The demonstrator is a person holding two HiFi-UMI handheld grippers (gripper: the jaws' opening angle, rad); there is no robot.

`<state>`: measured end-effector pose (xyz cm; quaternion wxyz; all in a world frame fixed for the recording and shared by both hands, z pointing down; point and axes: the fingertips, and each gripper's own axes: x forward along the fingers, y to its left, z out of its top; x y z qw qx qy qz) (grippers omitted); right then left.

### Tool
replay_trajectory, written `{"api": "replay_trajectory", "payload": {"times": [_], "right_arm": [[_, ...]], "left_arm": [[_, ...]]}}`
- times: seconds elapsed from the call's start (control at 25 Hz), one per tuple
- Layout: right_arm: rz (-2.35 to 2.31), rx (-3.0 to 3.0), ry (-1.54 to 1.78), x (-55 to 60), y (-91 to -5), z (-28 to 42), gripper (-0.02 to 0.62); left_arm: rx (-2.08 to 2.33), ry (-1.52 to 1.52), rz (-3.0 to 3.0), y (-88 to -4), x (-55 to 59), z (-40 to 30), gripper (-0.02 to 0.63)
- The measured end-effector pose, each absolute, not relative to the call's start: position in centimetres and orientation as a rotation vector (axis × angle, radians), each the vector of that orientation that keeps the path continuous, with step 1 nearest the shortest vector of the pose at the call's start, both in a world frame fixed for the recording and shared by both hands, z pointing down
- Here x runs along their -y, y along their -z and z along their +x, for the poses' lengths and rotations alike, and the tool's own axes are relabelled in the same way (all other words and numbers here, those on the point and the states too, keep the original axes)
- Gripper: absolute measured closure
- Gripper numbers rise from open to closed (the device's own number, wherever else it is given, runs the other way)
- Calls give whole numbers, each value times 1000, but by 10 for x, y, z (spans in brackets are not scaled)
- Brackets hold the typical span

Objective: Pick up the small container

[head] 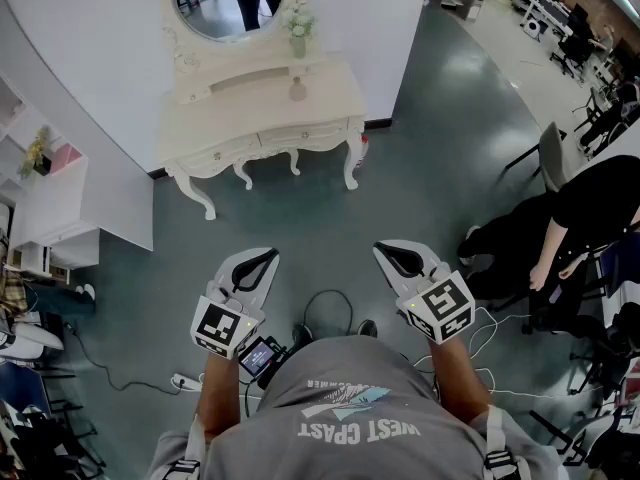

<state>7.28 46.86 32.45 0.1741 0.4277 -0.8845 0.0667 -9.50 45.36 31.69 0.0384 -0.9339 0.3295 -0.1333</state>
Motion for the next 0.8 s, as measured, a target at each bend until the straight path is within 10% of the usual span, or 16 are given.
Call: {"api": "replay_trajectory", "payload": {"times": [0.8], "right_arm": [[1283, 2510, -238, -424, -328, 13, 594]], "left_arm": [[-958, 384, -2901, -329, -408, -154, 603]]}}
